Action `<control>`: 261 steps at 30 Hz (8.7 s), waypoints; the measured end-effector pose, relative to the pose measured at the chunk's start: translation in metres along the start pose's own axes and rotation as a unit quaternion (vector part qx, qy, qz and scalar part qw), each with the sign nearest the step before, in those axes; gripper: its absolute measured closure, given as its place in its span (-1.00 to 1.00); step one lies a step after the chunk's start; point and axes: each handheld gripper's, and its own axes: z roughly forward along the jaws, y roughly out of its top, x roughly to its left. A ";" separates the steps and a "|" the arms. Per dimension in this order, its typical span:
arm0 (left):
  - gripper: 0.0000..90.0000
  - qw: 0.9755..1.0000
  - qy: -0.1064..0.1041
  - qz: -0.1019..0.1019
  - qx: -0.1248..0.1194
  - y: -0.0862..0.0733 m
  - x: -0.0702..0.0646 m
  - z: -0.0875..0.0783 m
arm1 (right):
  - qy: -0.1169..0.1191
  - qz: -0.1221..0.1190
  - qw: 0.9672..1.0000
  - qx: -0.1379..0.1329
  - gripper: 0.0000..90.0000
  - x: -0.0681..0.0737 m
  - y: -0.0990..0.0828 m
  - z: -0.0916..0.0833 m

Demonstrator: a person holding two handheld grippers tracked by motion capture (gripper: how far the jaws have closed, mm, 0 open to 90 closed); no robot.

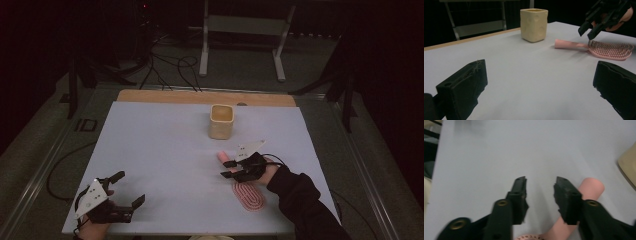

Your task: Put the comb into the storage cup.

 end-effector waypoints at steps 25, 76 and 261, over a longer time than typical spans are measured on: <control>-0.99 1.000 0.000 -0.002 -0.001 0.000 0.001 0.000 | -0.009 -0.061 0.991 0.119 1.00 -0.010 0.013 0.039; -0.99 1.000 -0.004 -0.002 0.004 -0.001 0.001 0.002 | -0.101 0.033 0.976 0.188 1.00 -0.056 -0.047 -0.018; -0.99 1.000 -0.003 -0.002 0.018 -0.002 -0.001 0.006 | -0.107 0.079 0.951 0.278 0.56 0.033 -0.099 -0.082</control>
